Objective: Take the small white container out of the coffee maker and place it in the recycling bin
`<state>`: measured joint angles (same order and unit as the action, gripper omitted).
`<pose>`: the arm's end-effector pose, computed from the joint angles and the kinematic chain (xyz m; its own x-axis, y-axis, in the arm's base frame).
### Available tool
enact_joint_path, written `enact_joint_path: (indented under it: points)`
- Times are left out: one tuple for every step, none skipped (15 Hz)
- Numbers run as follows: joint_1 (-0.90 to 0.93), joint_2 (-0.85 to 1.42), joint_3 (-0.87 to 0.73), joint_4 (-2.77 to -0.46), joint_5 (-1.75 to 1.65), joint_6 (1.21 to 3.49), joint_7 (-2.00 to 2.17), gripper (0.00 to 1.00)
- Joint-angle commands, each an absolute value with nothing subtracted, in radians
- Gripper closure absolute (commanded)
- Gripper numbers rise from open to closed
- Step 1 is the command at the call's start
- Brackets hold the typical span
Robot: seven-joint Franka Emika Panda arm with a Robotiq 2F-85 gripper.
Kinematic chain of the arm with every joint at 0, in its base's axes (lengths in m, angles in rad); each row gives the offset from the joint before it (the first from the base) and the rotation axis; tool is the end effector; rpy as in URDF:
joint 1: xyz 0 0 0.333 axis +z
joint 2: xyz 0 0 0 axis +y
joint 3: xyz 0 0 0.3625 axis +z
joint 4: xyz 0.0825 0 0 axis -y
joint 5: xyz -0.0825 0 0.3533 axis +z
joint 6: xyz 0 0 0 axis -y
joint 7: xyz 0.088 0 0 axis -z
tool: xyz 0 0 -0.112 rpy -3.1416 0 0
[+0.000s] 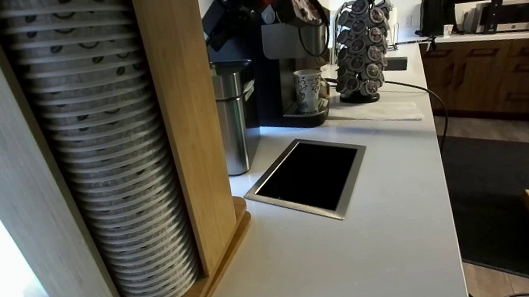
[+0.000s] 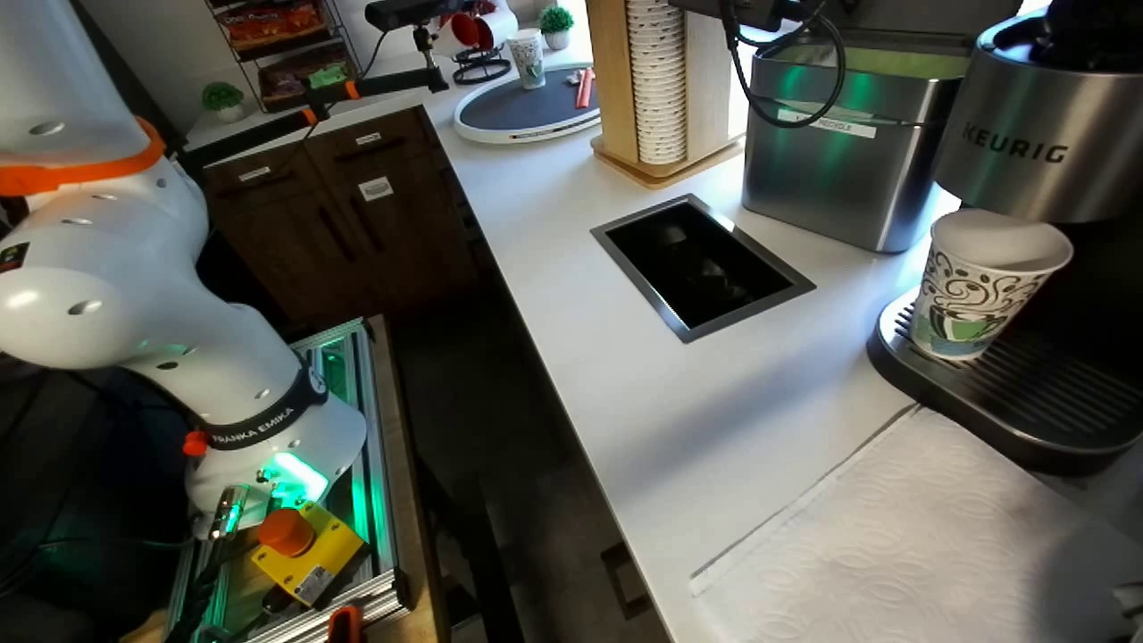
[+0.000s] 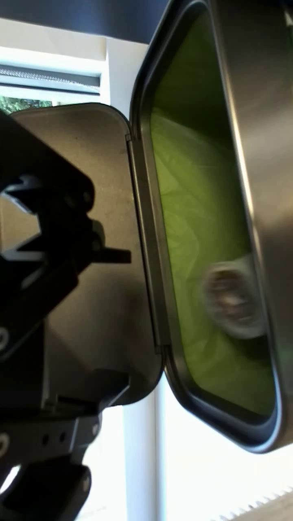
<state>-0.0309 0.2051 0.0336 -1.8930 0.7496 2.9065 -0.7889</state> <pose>0.6352 -0.0407 0.5369 0.6373 0.0485 0.7691 0.1574 -0.9852 -0.0683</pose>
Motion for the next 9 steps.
enact_joint_path:
  points:
    - [-0.026, 0.227, 0.031, -1.87, 0.74, 2.921, -0.781, 0.01]
    - [-0.022, 0.224, 0.022, -1.871, 0.721, 2.917, -0.764, 0.0]
    - [-0.011, 0.209, 0.001, -1.885, 0.673, 2.904, -0.721, 0.0]
    - [-0.001, 0.194, -0.019, -1.896, 0.623, 2.895, -0.686, 0.0]
    - [0.012, 0.17, -0.048, -1.912, 0.553, 2.868, -0.625, 0.0]
    - [0.032, 0.13, -0.095, -1.937, 0.44, 2.826, -0.541, 0.0]
    - [0.057, 0.097, -0.144, -1.951, 0.362, 2.79, -0.507, 0.0]
    - [0.082, 0.058, -0.195, -1.961, 0.277, 2.718, -0.463, 0.0]
    - [0.065, 0.024, -0.188, -1.954, 0.195, 2.647, -0.412, 0.01]
